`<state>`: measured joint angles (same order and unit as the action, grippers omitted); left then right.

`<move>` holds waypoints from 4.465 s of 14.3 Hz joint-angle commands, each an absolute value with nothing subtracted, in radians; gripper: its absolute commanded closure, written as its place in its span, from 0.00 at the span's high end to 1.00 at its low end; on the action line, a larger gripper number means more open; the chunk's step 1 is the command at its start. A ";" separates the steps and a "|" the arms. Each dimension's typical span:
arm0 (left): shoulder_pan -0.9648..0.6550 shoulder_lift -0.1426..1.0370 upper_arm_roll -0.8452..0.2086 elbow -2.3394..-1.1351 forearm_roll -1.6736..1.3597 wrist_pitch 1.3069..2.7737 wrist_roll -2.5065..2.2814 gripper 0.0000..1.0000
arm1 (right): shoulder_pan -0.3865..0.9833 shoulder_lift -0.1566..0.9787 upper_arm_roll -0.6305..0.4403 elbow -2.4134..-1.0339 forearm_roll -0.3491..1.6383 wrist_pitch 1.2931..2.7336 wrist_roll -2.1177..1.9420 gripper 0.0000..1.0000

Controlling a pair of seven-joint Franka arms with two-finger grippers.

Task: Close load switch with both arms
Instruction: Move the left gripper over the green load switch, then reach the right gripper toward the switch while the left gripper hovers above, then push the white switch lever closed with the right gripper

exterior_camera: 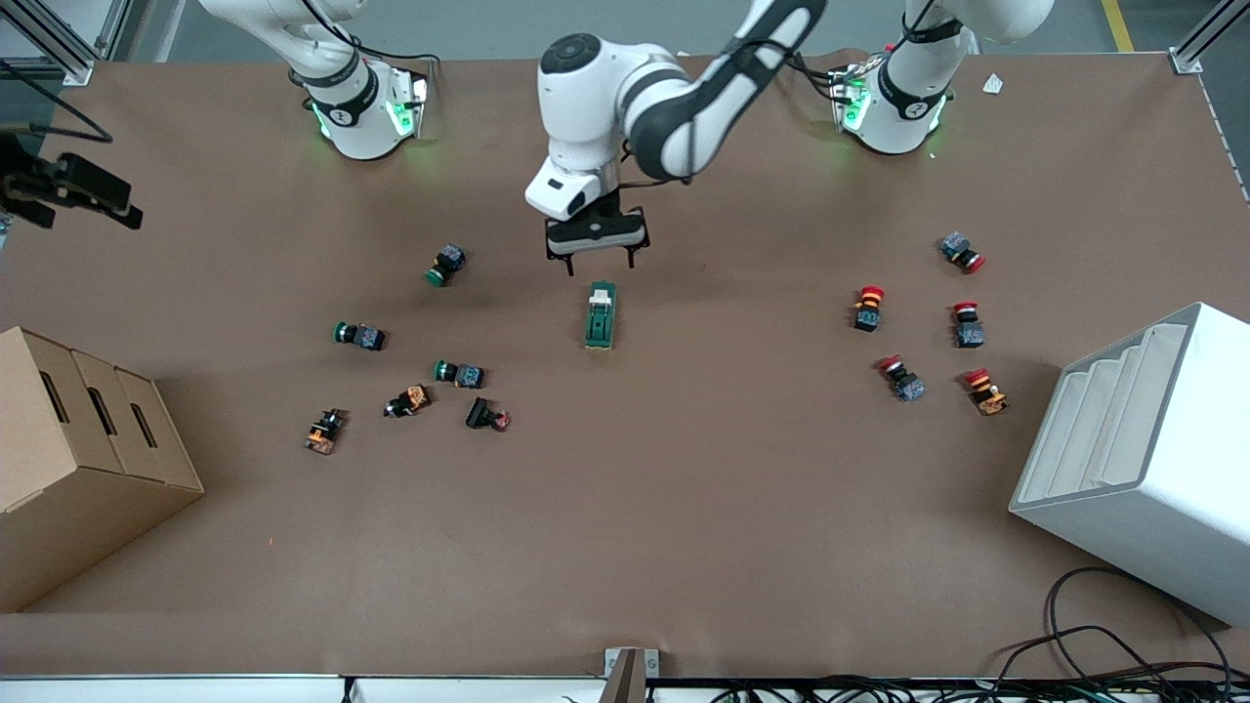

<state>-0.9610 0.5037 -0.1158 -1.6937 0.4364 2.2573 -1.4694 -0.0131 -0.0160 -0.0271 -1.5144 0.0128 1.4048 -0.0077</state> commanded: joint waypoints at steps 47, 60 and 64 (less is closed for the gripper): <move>-1.318 1.020 -0.120 -1.818 1.784 1.704 -2.832 0.99 | 0.884 0.495 -0.006 -2.066 0.293 2.790 1.465 1.00; -1.318 1.012 -0.120 -1.804 1.784 1.706 -2.824 0.99 | 0.808 0.524 -0.012 -1.944 0.282 2.780 1.436 1.00; -1.316 0.999 -0.123 -1.804 1.781 1.707 -2.815 0.98 | 0.807 0.592 -0.014 -1.884 0.282 2.780 1.436 1.00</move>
<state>-1.3129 0.9135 -0.1303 -1.8528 1.7447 1.7228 -2.7261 0.8142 0.5384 -0.0194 -1.9349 0.2764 2.7701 1.4493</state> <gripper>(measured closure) 0.009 0.000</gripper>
